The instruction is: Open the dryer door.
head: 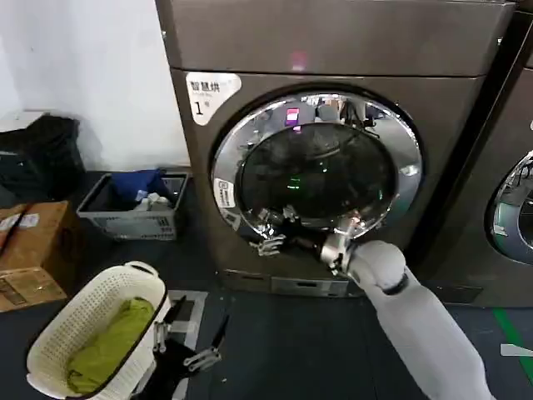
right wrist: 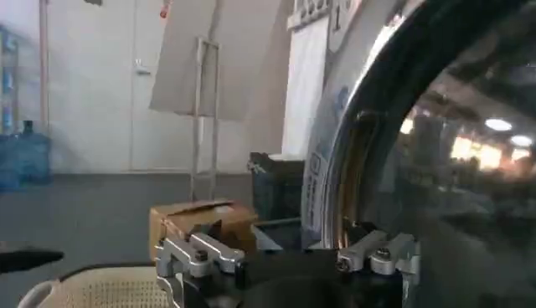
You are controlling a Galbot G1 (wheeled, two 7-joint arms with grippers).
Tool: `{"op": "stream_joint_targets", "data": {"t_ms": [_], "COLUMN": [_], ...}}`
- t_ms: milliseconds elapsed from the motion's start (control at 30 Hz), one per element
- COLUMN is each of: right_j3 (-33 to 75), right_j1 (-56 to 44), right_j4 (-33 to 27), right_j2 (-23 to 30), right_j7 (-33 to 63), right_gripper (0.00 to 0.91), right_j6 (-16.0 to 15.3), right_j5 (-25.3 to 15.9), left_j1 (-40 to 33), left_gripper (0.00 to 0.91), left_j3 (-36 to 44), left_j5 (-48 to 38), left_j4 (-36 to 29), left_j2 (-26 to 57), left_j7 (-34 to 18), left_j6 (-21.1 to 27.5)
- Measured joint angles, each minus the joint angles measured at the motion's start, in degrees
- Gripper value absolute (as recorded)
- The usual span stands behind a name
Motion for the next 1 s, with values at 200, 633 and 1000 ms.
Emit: {"op": "stream_joint_targets", "data": {"t_ms": [200,633,1000], "right_j3": [-1.2,-2.6,-4.2], "right_j1": [1.9,5.1,5.9], "right_j4": [-2.9,-7.5,-9.6], "right_j2": [1.6,4.2,5.8], "right_j7": [0.0,0.1,0.0], "right_gripper": [0.907,0.907,0.907], "right_j6": [0.6,1.0,1.2], "right_j5": [-0.3,-0.2,-0.4], "left_j1": [0.0,0.2,0.5], "left_gripper": [0.907,0.907,0.907], "left_j3": [0.2,0.2,0.4], "left_j5": [1.7,2.0,2.5], "left_j4": [0.3,0.1,-0.1], "left_j2": [-0.2,-0.4,-0.7], "left_j7": [-1.2,-1.8,-2.4], "left_j6": [0.2,0.6,0.3]}}
